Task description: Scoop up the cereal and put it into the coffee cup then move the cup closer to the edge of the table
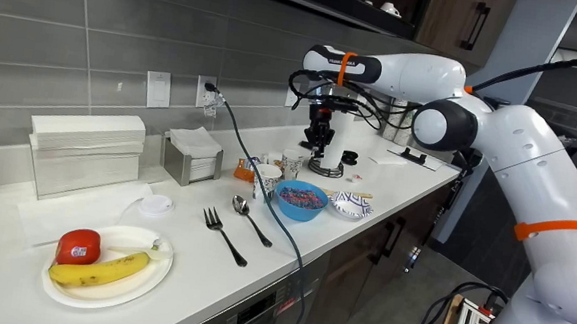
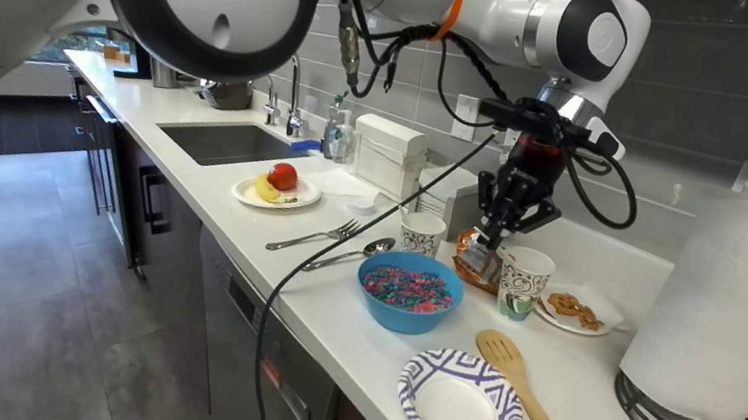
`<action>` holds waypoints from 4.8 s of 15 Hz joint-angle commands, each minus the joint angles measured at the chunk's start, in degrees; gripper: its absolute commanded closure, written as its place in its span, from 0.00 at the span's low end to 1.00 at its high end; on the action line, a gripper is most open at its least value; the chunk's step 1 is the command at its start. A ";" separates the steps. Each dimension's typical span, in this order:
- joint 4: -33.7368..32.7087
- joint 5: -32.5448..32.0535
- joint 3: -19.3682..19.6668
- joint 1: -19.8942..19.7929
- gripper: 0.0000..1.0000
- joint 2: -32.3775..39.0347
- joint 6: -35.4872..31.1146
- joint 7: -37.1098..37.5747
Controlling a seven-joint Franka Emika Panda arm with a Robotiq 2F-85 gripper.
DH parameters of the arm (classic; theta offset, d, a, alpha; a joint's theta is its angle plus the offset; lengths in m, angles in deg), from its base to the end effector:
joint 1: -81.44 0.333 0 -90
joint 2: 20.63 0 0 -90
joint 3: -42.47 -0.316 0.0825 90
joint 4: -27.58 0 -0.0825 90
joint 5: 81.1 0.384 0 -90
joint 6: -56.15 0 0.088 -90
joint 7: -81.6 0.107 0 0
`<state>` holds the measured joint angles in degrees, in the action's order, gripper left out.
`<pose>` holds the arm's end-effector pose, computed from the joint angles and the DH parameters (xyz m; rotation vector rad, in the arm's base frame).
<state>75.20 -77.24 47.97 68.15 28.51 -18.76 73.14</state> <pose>0.6980 -0.1993 0.3832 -3.0013 0.2347 0.5644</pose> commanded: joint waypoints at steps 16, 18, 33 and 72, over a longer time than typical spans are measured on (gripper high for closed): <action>-18.16 -1.88 -0.36 -0.67 0.97 11.95 4.65 -2.74; -18.53 -1.87 -0.28 -0.68 0.97 12.22 4.46 -2.91; -20.00 -1.72 -0.19 -0.60 0.47 13.32 3.59 -2.30; -23.31 4.59 -4.23 -6.61 0.94 18.60 -13.96 16.29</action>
<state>53.82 -72.38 44.23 61.89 45.65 -34.35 88.39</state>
